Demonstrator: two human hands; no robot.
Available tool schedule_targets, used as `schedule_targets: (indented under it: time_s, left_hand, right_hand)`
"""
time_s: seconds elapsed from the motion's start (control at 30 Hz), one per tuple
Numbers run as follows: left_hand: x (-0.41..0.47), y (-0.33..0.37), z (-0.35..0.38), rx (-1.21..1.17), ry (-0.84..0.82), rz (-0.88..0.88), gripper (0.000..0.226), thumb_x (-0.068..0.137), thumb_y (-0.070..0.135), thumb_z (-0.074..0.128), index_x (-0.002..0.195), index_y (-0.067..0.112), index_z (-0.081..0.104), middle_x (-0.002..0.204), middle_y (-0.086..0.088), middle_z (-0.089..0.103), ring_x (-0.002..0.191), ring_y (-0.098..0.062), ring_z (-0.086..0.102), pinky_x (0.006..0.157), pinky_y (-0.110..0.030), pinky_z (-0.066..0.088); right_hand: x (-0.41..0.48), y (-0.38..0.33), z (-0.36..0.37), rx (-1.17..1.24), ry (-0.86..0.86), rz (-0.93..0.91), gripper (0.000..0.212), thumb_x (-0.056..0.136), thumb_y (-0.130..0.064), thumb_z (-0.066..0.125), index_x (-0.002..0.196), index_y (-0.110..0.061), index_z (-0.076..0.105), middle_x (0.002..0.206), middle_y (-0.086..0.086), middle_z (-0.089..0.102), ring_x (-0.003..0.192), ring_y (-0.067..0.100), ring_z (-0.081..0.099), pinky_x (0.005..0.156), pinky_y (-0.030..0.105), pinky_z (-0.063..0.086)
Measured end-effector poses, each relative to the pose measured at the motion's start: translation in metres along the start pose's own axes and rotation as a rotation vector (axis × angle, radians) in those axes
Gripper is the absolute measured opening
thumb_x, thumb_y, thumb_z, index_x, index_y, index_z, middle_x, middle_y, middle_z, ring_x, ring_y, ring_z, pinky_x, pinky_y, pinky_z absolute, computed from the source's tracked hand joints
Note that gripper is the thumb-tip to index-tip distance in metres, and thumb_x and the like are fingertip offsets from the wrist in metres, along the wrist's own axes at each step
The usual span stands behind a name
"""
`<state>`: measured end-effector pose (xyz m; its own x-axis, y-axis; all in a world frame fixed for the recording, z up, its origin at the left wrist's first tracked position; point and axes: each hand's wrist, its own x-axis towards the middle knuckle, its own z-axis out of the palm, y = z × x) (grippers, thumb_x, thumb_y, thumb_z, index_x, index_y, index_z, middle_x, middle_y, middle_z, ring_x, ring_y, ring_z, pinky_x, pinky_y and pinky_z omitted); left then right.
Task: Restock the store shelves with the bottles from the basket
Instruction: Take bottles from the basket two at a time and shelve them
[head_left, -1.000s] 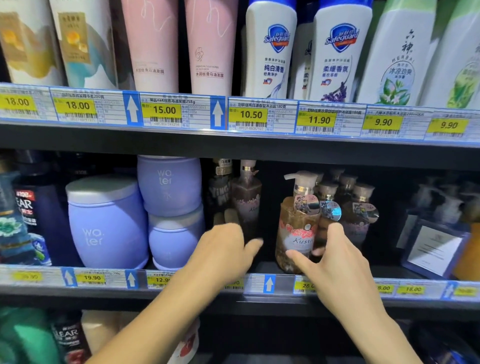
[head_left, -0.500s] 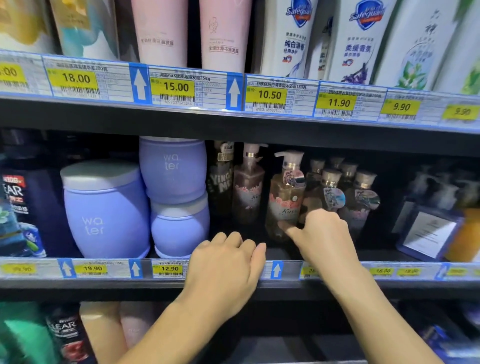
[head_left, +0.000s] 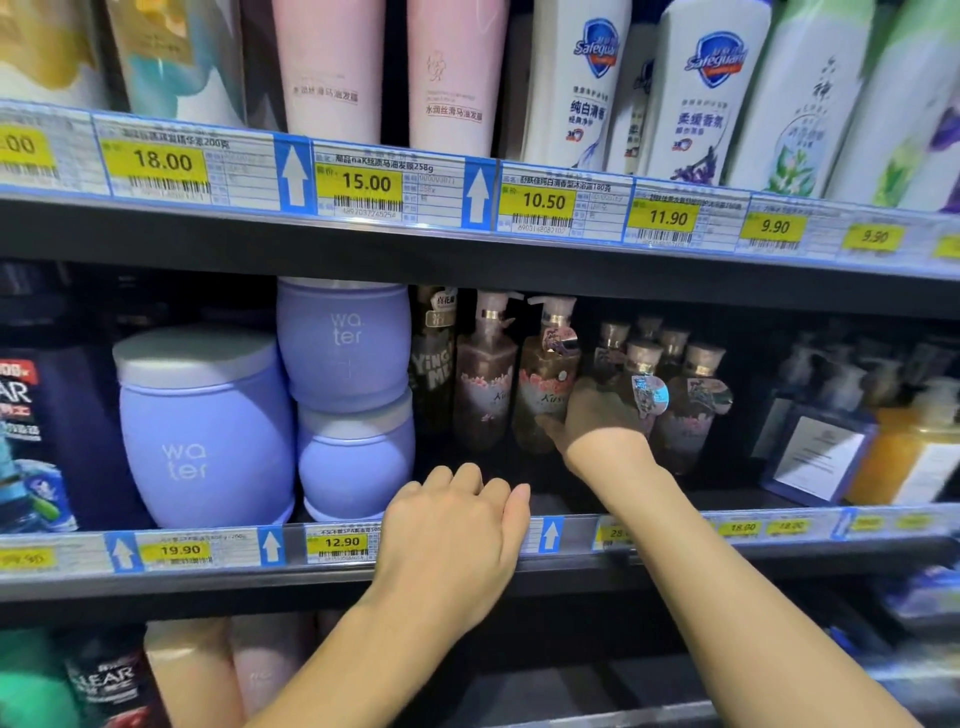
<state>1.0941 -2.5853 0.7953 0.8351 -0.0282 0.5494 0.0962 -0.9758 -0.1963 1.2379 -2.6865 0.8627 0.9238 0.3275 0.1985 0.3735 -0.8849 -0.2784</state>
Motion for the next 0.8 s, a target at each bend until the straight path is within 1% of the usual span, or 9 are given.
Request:
schedule_targets:
  time_s: [0.13, 0.23, 0.3, 0.37, 0.4, 0.47, 0.53, 0.63, 0.8]
  left_hand:
    - [0.000, 0.000, -0.007, -0.036, -0.060, -0.007, 0.035, 0.102, 0.038, 0.034, 0.114, 0.019, 0.061, 0.089, -0.005, 0.057, 0.078, -0.026, 0.055, 0.058, -0.035, 0.039]
    - [-0.001, 0.000, -0.011, -0.016, -0.094, 0.004, 0.031, 0.100, 0.037, 0.047, 0.122, 0.017, 0.057, 0.093, -0.007, 0.058, 0.082, -0.028, 0.056, 0.059, -0.036, 0.039]
    - [-0.001, 0.000, -0.009, -0.007, -0.108, 0.010, 0.026, 0.096, 0.035, 0.053, 0.111, 0.017, 0.064, 0.082, -0.006, 0.058, 0.072, -0.028, 0.055, 0.052, -0.036, 0.035]
    - [0.000, 0.000, -0.005, -0.023, -0.075, -0.012, 0.035, 0.098, 0.036, 0.037, 0.100, 0.017, 0.067, 0.077, -0.005, 0.058, 0.068, -0.029, 0.054, 0.051, -0.036, 0.033]
    - [0.000, 0.000, -0.002, -0.011, -0.067, -0.024, 0.040, 0.098, 0.037, 0.031, 0.097, 0.018, 0.066, 0.077, -0.005, 0.058, 0.068, -0.030, 0.054, 0.053, -0.036, 0.031]
    - [0.001, 0.002, -0.006, -0.025, -0.043, -0.068, 0.034, 0.099, 0.038, 0.039, 0.093, 0.018, 0.066, 0.076, -0.005, 0.059, 0.069, -0.031, 0.056, 0.054, -0.036, 0.034]
    - [0.002, 0.006, -0.011, -0.095, -0.071, -0.143, 0.037, 0.102, 0.043, 0.037, 0.092, 0.021, 0.065, 0.081, -0.003, 0.064, 0.075, -0.029, 0.060, 0.061, -0.038, 0.044]
    - [0.007, 0.021, -0.014, -0.147, -0.108, -0.180, 0.058, 0.099, 0.053, 0.014, 0.102, 0.025, 0.064, 0.095, -0.001, 0.069, 0.089, -0.028, 0.064, 0.075, -0.040, 0.044]
    - [0.011, 0.081, -0.018, -0.182, -0.046, -0.077, 0.059, 0.097, 0.057, 0.018, 0.111, 0.022, 0.064, 0.102, -0.001, 0.069, 0.095, -0.030, 0.061, 0.082, -0.043, 0.041]
  right_hand:
    - [-0.001, -0.001, 0.000, 0.014, 0.016, 0.014, 0.048, 0.102, -0.046, 0.054, 0.131, -0.008, 0.050, 0.126, 0.015, 0.063, 0.115, 0.037, 0.062, 0.090, 0.039, 0.049]
    - [-0.007, 0.001, 0.000, 0.007, 0.033, 0.022, 0.050, 0.101, -0.054, 0.051, 0.126, -0.011, 0.052, 0.117, 0.013, 0.064, 0.103, 0.034, 0.063, 0.078, 0.035, 0.045]
    - [-0.019, 0.007, -0.002, -0.021, 0.043, 0.009, 0.045, 0.101, -0.057, 0.048, 0.106, -0.013, 0.059, 0.099, 0.007, 0.065, 0.091, 0.031, 0.063, 0.069, 0.031, 0.044]
    - [-0.038, 0.013, -0.006, -0.025, 0.078, 0.014, 0.046, 0.100, -0.054, 0.051, 0.075, -0.016, 0.050, 0.075, -0.002, 0.056, 0.074, 0.024, 0.060, 0.056, 0.027, 0.038]
    - [-0.049, 0.015, -0.009, -0.021, 0.106, 0.020, 0.049, 0.100, -0.056, 0.052, 0.070, -0.018, 0.043, 0.069, -0.005, 0.050, 0.065, 0.016, 0.054, 0.051, 0.025, 0.033]
    - [-0.071, 0.019, -0.017, -0.038, 0.136, 0.017, 0.048, 0.098, -0.062, 0.051, 0.079, -0.019, 0.040, 0.070, -0.009, 0.046, 0.059, 0.005, 0.041, 0.050, 0.023, 0.027]
    - [-0.089, 0.030, -0.020, -0.084, 0.143, -0.014, 0.047, 0.096, -0.067, 0.048, 0.101, -0.020, 0.049, 0.086, -0.007, 0.058, 0.069, 0.007, 0.050, 0.056, 0.025, 0.037]
    - [-0.115, 0.055, -0.024, -0.127, 0.158, -0.034, 0.070, 0.095, -0.069, 0.046, 0.143, -0.019, 0.047, 0.131, 0.003, 0.062, 0.117, 0.024, 0.058, 0.092, 0.040, 0.053]
    - [-0.148, 0.114, -0.037, -0.279, 0.166, 0.023, 0.076, 0.095, -0.071, 0.041, 0.147, -0.017, 0.043, 0.140, 0.007, 0.056, 0.129, 0.030, 0.050, 0.106, 0.044, 0.045]
